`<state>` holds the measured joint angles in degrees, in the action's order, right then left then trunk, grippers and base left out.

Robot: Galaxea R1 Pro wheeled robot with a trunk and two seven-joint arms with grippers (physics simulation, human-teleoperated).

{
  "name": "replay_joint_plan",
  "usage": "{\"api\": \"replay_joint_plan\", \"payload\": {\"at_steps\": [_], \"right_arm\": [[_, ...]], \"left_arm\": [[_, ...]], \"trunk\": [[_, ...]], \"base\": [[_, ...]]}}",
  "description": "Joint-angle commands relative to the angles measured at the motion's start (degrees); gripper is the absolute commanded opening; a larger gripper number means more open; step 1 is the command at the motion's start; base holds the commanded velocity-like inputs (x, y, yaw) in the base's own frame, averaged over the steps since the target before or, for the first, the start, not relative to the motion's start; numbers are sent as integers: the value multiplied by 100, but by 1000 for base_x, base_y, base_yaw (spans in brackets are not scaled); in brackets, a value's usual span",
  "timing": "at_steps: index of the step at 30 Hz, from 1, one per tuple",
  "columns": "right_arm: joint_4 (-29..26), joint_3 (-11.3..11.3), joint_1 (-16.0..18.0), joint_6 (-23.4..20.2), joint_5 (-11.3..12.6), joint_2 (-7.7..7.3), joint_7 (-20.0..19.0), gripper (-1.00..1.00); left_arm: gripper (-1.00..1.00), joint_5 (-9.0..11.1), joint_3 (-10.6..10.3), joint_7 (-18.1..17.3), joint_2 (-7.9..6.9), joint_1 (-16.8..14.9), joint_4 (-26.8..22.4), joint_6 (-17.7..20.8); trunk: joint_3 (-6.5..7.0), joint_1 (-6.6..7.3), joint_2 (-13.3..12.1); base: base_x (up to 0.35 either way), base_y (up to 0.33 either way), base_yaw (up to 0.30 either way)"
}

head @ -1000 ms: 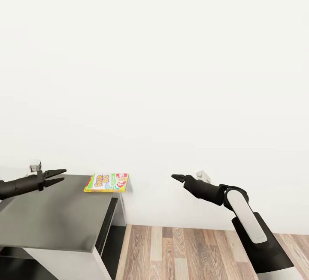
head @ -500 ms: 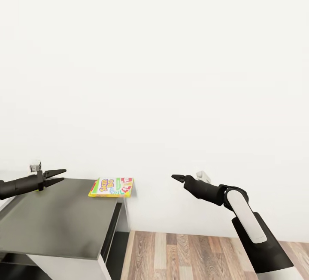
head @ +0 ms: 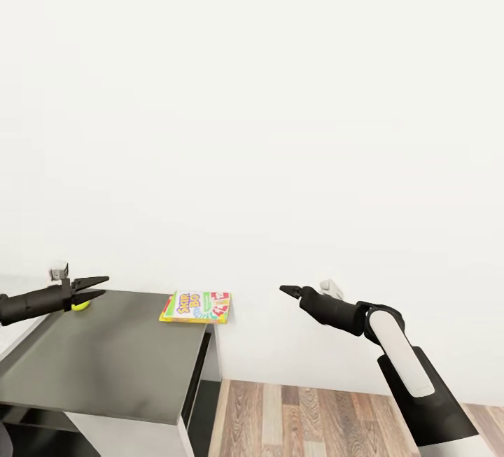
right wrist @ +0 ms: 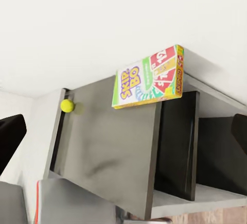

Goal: Put all the toys in the child's room - the three board games (two on the bed and one on the table), the two jigsaw puzzles on the table, and the tennis ball on the table - inside the toy box on the table in the child's room.

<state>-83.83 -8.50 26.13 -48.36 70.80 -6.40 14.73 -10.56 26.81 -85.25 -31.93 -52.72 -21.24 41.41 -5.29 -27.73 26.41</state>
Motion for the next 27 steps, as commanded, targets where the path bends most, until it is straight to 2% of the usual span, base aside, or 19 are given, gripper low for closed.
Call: {"api": "replay_joint_plan", "payload": {"at_steps": [1,7,9,11,12,13,15,16,18,23,27], "right_arm": [[20,-4,6,-2,62,-4,58,100],[336,39,6,-6,72,3,56,100],[390,49,6,-2,73,5,57,100],[420,66,6,0,74,6,58,100],[420,69,6,1,74,4,58,100],[420,75,6,1,74,2,57,100],[422,77,6,5,74,2,57,100],[428,77,6,7,74,2,56,100],[437,81,6,9,70,3,56,100],[457,84,6,14,62,-17,56,100],[687,82,6,18,60,-42,53,100]], "left_arm": [[100,-62,40,-38,21,-7,-2,60],[100,-69,17,15,113,-6,-3,88],[100,-73,-106,33,239,-5,-3,112],[100,-85,-414,63,522,-8,-5,135],[100,-85,-510,80,609,-9,-6,141],[100,-86,-695,133,786,-9,-8,155],[100,-86,-845,218,950,-13,-10,170],[100,-84,-949,329,1087,-17,-12,184],[100,-79,-1034,507,1226,-22,-44,202],[100,-51,-1093,780,1352,-33,-130,283],[100,-27,-1099,917,1373,-36,-159,310]], "trunk": [[-12,-3,12],[-12,-3,12],[-12,-3,12],[-12,-3,12],[-12,-3,12],[-12,-3,12],[-12,-3,12],[-12,-3,12],[-12,-3,12],[-12,-3,12],[-12,-3,12]], "base": [[0,3,3],[0,1,1],[0,0,0],[0,0,0],[0,0,0],[0,0,0],[0,0,0],[0,0,0],[0,0,0],[0,0,0],[0,0,0]]}}
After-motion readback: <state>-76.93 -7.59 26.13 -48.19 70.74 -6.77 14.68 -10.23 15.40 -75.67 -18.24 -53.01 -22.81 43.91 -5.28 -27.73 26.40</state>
